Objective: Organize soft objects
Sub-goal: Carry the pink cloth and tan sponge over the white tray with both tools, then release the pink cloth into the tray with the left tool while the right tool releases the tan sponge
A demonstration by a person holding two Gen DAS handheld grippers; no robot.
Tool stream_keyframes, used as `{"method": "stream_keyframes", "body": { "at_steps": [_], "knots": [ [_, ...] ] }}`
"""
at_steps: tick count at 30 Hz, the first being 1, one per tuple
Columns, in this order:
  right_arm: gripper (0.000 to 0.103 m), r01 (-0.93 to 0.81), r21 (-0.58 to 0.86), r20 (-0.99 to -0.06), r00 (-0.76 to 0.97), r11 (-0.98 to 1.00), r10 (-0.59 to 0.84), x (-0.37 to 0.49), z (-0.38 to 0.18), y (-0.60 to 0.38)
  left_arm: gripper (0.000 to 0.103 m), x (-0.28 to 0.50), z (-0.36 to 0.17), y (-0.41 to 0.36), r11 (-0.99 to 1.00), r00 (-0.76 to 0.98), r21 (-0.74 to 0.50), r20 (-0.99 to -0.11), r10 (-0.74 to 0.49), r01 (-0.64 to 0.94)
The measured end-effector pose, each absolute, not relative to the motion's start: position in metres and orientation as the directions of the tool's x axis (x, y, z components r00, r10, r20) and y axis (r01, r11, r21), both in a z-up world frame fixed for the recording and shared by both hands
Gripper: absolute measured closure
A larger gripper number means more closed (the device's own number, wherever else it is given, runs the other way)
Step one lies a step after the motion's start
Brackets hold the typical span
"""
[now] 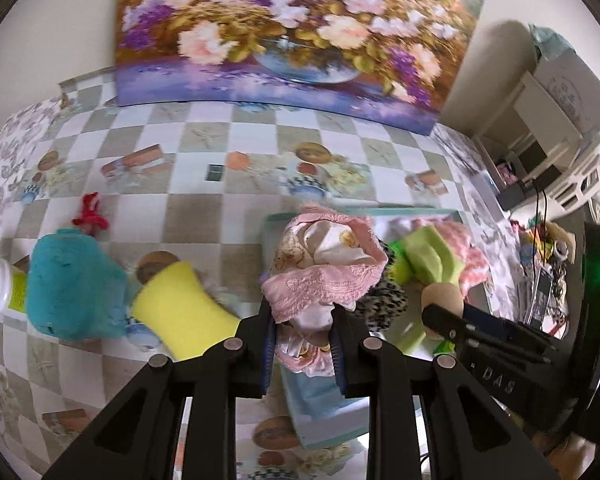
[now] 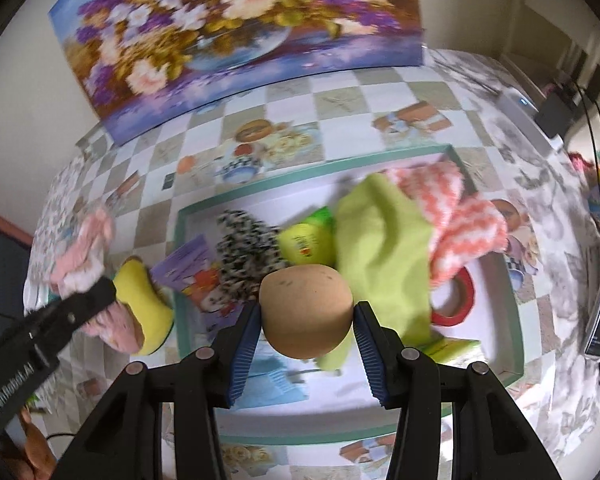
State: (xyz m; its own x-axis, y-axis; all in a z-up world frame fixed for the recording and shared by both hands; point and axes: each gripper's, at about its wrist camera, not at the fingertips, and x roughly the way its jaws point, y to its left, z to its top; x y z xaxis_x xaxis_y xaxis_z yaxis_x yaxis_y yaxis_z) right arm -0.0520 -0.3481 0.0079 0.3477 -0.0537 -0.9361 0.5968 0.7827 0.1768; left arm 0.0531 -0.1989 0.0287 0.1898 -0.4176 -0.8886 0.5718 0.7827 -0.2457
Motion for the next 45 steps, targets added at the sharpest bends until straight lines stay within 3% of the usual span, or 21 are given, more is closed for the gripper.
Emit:
{"method": "stream_keyframes", "body": {
  "at_steps": [11, 25, 28, 29, 32, 33, 37, 45],
  "knots": [
    [0.052, 0.722, 0.201, -0.938, 0.337, 0.662, -0.082, -0.095, 0.0, -0.405, 0.078, 0.01, 0.012, -0.246, 0.694, 0.122, -0.199, -0.915, -0.384, 0.692],
    [0.051, 0.74, 0.212, -0.935, 0.344, 0.639, -0.088, -0.104, -0.005, -0.419, 0.077, 0.0, -0.022, -0.265, 0.693, 0.051, -0.207, -0.942, -0.331, 0.69],
    [0.051, 0.741, 0.207, -0.938, 0.337, 0.639, -0.087, -0.102, -0.006, -0.417, 0.069, 0.001, -0.023, -0.263, 0.698, 0.029, -0.225, -0.943, -0.332, 0.68],
    [0.051, 0.739, 0.205, -0.938, 0.336, 0.642, -0.087, -0.102, -0.005, -0.417, 0.062, 0.001, -0.022, -0.264, 0.696, 0.027, -0.226, -0.943, -0.332, 0.681],
    [0.042, 0.732, 0.192, -0.937, 0.334, 0.654, -0.098, -0.1, -0.002, -0.414, 0.048, 0.0, -0.016, -0.263, 0.698, 0.031, -0.23, -0.94, -0.34, 0.678],
    [0.037, 0.731, 0.189, -0.936, 0.335, 0.656, -0.104, -0.1, 0.0, -0.413, 0.045, 0.0, -0.013, -0.262, 0.698, 0.03, -0.236, -0.938, -0.346, 0.676],
    [0.036, 0.726, 0.181, -0.929, 0.347, 0.663, -0.126, -0.1, 0.01, -0.411, 0.043, 0.004, -0.005, -0.258, 0.706, 0.04, -0.239, -0.934, -0.354, 0.667],
    [0.026, 0.713, 0.146, -0.934, 0.327, 0.685, -0.141, -0.096, 0.011, -0.405, 0.026, 0.026, 0.004, -0.232, 0.781, 0.112, -0.222, -0.931, -0.348, 0.584]
  ]
}}
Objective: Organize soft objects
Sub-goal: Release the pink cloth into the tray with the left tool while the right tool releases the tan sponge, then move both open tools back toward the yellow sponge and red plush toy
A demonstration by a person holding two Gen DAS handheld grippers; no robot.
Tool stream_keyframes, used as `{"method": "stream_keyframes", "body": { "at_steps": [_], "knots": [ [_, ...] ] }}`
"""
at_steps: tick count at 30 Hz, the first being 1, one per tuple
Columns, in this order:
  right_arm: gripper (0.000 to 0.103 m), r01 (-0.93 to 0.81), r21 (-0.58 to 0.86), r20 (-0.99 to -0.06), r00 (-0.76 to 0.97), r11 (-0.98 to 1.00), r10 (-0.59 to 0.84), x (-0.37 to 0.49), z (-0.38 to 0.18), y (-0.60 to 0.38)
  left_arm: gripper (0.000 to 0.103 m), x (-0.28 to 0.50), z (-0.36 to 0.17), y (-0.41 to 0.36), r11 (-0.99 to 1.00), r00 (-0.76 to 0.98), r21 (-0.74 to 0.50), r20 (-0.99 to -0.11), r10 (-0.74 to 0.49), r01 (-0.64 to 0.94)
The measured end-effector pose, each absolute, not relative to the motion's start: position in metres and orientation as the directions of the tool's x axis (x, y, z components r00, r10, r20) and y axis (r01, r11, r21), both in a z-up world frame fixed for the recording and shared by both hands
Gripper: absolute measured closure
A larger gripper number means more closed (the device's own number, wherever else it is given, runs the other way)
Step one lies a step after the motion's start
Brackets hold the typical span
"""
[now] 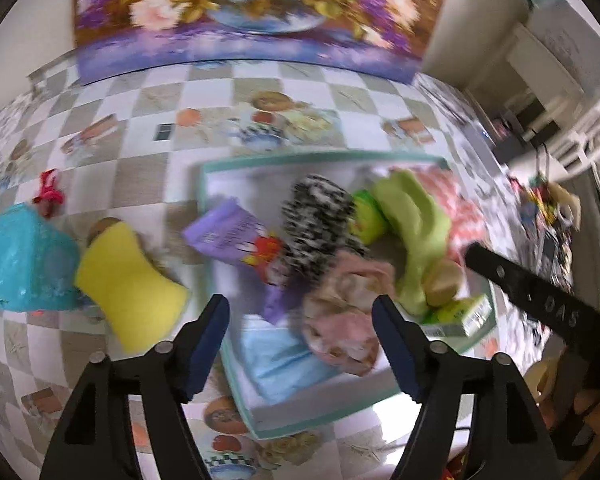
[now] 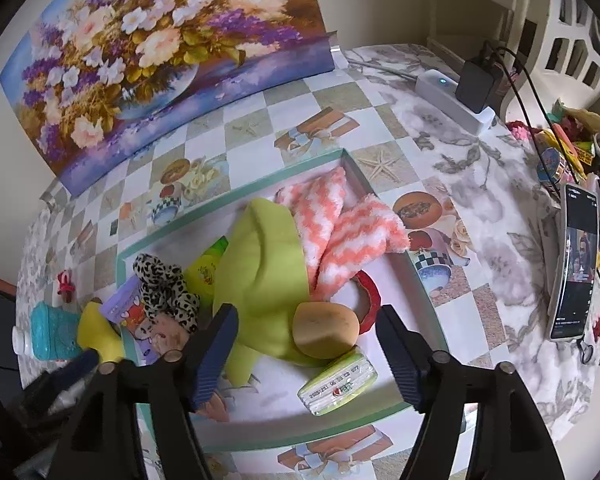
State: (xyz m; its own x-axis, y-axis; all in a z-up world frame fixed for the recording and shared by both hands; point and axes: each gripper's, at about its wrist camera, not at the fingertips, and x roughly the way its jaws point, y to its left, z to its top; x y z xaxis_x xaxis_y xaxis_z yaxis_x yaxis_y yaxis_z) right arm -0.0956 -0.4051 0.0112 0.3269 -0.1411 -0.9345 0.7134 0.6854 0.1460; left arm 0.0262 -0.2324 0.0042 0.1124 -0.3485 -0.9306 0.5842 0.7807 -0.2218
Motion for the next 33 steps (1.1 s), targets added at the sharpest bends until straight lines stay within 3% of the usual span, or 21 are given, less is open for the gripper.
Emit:
{"method": "stream_keyframes", "body": {
  "at_steps": [10, 13, 15, 33],
  "knots": [
    [0.013, 0.679, 0.069, -0.948, 0.273, 0.73, -0.165, -0.085, 0.003, -0.395, 0.023, 0.048, -0.004, -0.208, 0.842, 0.149, -0.206, -0.936, -0.317, 0.499],
    [0.006, 0.67, 0.042, -0.949, 0.258, 0.741, -0.18, -0.083, 0.001, -0.392, 0.009, 0.05, -0.006, -0.205, 0.849, 0.152, -0.206, -0.937, -0.314, 0.487],
    [0.0, 0.668, 0.031, -0.949, 0.253, 0.744, -0.188, -0.082, 0.001, -0.391, 0.007, 0.052, -0.007, -0.204, 0.855, 0.165, -0.202, -0.935, -0.313, 0.478],
    [0.0, 0.642, 0.06, -0.921, 0.33, 0.764, -0.205, -0.07, 0.021, -0.369, 0.006, 0.06, 0.011, -0.191, 0.852, 0.19, -0.202, -0.926, -0.327, 0.482]
  ]
}}
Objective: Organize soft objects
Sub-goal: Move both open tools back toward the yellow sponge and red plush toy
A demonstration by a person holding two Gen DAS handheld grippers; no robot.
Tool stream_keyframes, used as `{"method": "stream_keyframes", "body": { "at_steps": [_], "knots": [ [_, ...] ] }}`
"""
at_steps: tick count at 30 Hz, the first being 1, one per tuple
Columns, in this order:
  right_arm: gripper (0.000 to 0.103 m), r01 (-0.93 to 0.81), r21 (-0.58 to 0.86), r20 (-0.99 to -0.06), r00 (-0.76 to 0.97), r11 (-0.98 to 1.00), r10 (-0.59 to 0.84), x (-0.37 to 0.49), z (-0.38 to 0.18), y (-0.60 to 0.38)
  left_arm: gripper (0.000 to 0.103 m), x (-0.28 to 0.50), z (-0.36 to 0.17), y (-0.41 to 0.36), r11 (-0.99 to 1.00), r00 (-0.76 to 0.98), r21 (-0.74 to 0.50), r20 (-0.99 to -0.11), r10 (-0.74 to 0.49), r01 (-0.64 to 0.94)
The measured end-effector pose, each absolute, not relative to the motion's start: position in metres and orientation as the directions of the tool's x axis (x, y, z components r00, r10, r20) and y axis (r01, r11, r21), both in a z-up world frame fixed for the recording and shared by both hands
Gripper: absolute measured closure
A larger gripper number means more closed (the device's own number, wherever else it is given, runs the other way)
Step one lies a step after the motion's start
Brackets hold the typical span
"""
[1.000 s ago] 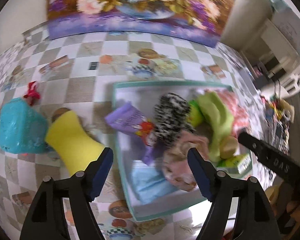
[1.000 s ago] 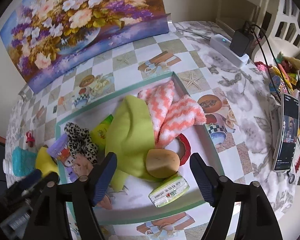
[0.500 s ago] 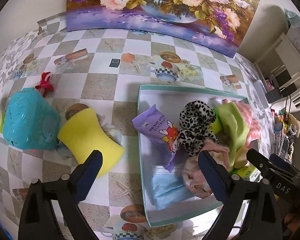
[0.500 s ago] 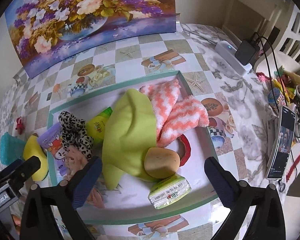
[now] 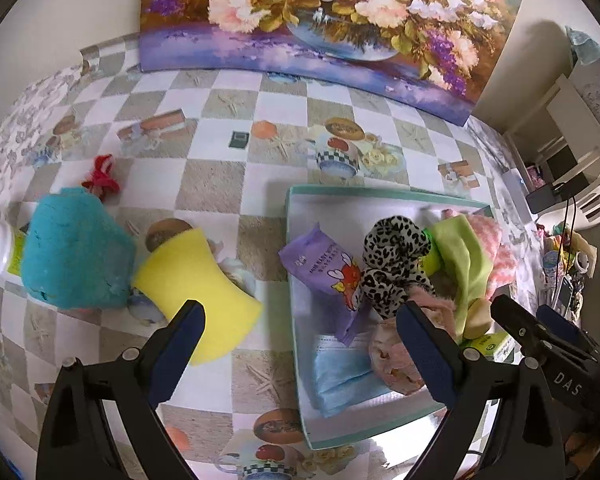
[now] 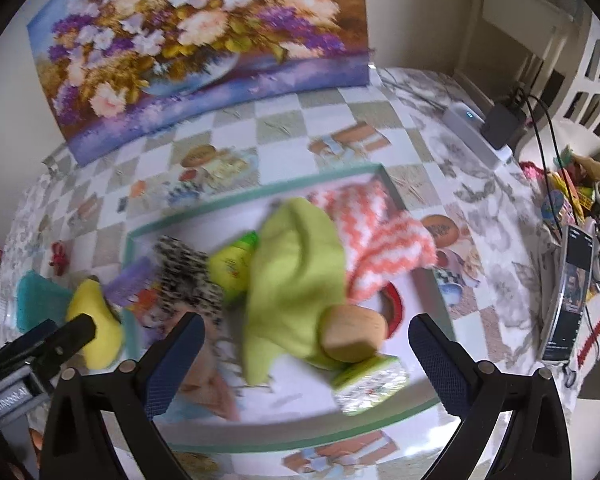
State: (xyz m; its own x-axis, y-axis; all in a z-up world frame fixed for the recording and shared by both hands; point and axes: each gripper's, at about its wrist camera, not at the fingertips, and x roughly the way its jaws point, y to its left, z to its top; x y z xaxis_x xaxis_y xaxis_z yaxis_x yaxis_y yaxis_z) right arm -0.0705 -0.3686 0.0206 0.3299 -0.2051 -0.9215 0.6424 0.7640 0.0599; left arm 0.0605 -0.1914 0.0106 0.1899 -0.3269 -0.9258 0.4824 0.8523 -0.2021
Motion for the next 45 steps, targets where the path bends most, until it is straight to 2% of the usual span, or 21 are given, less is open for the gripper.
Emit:
{"method": "stream_keyframes", "body": {
  "at_steps": [4, 13, 23, 33, 45],
  "knots": [
    [0.0, 0.592, 0.103, -0.906, 0.388, 0.8, -0.17, -0.059, 0.029, -0.349, 0.006, 0.064, 0.024, -0.184, 0.848, 0.227, -0.18, -0.917, -0.328, 0.498],
    [0.0, 0.526, 0.068, -0.906, 0.389, 0.848, -0.169, -0.043, 0.035, -0.318, 0.006, 0.082, 0.05, -0.141, 0.869, 0.294, -0.174, -0.895, -0.336, 0.463],
    [0.0, 0.473, 0.108, -0.896, 0.427, 0.874, -0.12, -0.021, 0.041, -0.28, 0.006, 0.108, 0.071, -0.071, 0.933, 0.405, -0.131, -0.874, -0.269, 0.336],
    [0.0, 0.345, 0.114, -0.921, 0.389, 0.931, -0.032, 0.019, 0.017, -0.216, 0.006, 0.119, 0.055, -0.023, 0.965, 0.392, -0.125, -0.895, -0.21, 0.232],
    [0.0, 0.282, 0.14, -0.952, 0.303, 0.949, 0.05, 0.041, -0.028, -0.179, 0.006, 0.116, 0.01, -0.004, 0.972, 0.288, -0.113, -0.942, -0.17, 0.205]
  ]
}}
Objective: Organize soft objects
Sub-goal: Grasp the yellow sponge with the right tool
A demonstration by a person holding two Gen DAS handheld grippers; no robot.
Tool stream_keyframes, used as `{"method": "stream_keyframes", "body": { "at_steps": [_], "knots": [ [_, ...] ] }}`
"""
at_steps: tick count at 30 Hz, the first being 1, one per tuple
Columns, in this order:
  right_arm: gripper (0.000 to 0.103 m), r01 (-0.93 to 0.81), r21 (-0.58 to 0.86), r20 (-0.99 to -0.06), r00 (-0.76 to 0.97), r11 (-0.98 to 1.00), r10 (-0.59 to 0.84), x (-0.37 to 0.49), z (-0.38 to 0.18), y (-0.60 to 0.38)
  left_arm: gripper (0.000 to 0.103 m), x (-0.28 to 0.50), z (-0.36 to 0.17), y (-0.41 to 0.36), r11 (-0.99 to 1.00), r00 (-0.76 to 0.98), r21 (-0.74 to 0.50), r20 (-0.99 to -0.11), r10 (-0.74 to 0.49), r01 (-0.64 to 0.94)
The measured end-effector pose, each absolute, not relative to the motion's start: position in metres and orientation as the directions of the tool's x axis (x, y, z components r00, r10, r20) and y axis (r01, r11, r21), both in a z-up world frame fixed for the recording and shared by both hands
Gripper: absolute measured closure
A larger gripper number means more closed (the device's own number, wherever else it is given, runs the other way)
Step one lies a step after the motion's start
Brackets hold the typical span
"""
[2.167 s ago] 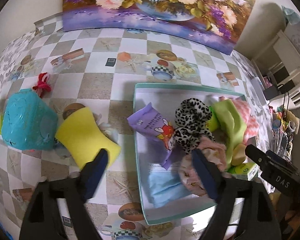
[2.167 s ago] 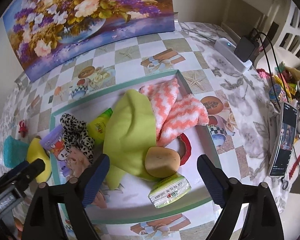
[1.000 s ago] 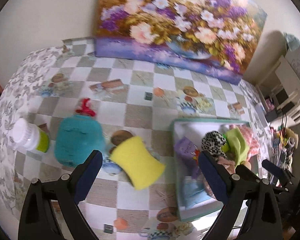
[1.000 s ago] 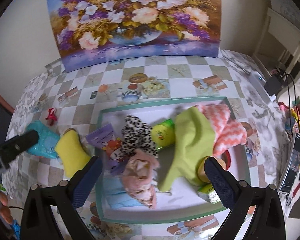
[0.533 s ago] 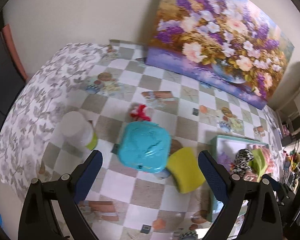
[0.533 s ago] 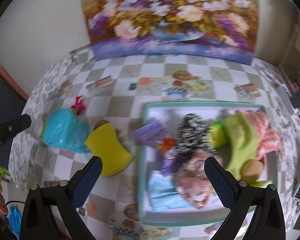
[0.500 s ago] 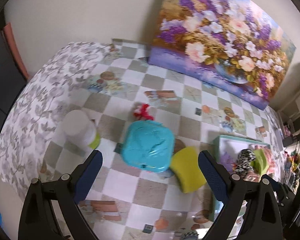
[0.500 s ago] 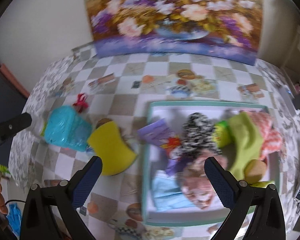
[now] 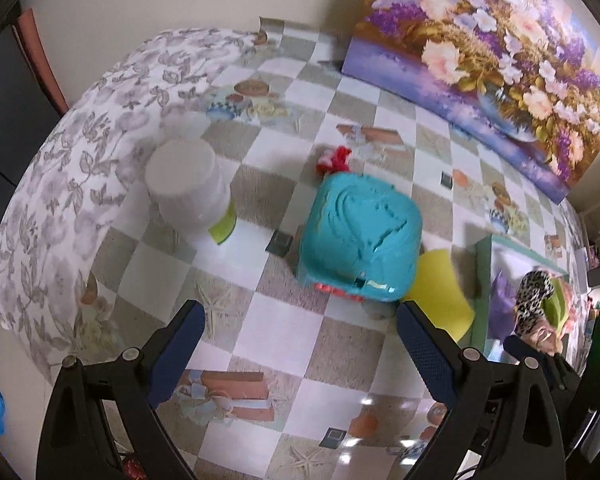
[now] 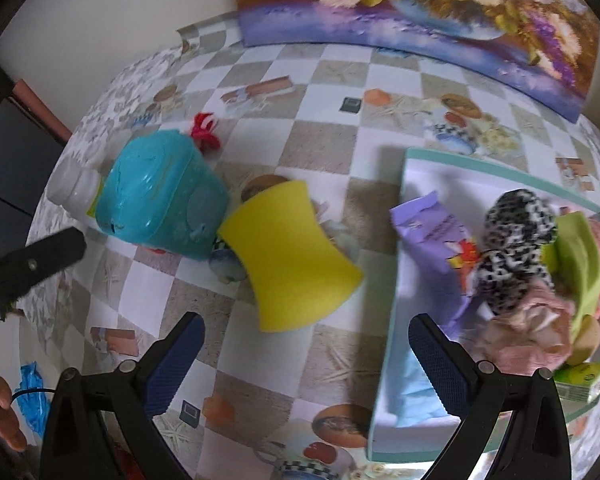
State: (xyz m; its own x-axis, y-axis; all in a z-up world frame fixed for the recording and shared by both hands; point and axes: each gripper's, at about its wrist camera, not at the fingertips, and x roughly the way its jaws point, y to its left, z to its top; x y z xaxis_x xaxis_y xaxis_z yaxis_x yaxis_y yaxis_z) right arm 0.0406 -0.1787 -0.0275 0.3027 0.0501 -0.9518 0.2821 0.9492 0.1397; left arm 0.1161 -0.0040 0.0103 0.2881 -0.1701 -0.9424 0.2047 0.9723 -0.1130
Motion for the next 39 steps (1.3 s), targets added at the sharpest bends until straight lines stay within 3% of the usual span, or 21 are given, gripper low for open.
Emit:
{"method": "stream_keyframes", "body": {
  "at_steps": [30, 37, 39],
  "knots": [
    [0.001, 0.222, 0.127, -0.963, 0.261, 0.967, 0.066, 0.081, -0.078, -0.167, 0.006, 0.133, -0.039, 0.003, 0.981, 0.159, -0.14, -0.974, -0.161, 0.131],
    [0.027, 0.208, 0.1, -0.967, 0.251, 0.973, 0.046, 0.084, -0.082, -0.16, 0.006, 0.135, -0.04, 0.002, 0.981, 0.16, -0.143, -0.973, -0.163, 0.133],
    [0.029, 0.201, 0.072, -0.968, 0.249, 0.977, 0.02, 0.083, -0.082, -0.16, 0.006, 0.134, -0.04, 0.002, 0.981, 0.161, -0.143, -0.973, -0.163, 0.132]
  ]
}}
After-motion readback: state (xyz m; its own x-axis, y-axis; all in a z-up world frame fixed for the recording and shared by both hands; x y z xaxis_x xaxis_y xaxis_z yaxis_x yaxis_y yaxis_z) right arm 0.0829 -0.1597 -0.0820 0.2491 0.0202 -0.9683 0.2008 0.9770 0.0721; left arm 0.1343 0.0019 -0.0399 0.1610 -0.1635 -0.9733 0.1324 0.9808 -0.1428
